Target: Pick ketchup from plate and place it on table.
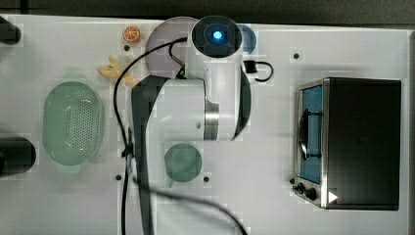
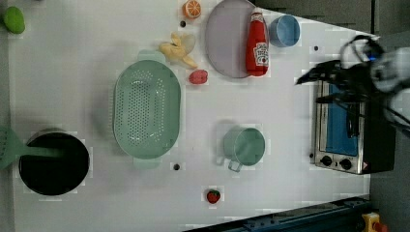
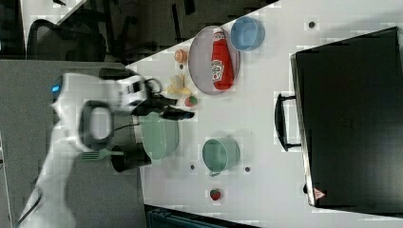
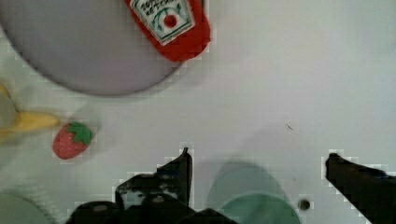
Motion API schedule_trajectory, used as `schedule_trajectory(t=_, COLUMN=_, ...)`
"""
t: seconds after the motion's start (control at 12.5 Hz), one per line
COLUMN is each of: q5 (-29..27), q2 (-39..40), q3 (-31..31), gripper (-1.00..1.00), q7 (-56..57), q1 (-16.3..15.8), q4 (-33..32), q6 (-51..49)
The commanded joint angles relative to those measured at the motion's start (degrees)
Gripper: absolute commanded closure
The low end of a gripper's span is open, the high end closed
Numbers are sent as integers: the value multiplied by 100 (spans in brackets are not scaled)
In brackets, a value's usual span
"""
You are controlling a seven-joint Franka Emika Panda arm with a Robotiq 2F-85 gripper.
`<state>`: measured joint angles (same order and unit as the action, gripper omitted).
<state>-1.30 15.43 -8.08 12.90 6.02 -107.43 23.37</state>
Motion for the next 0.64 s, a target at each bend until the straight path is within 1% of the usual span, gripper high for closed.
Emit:
schedule_trajectory(t=0.08, q5=-42, q2=151, q3=1, gripper=-100, q7=1470, q1=26, q4=181, q6=594)
schedule_trajectory(t=0.32, q5=-26, q2=775, q3=0, gripper=-100, q7=2223, q1=22, q4=399, q6=1044)
schedule_trajectory(t=0.64, q5=99, q2=1581, q3=-4, gripper=-100, q7=2357, q1=-6, q4=937, q6=1177)
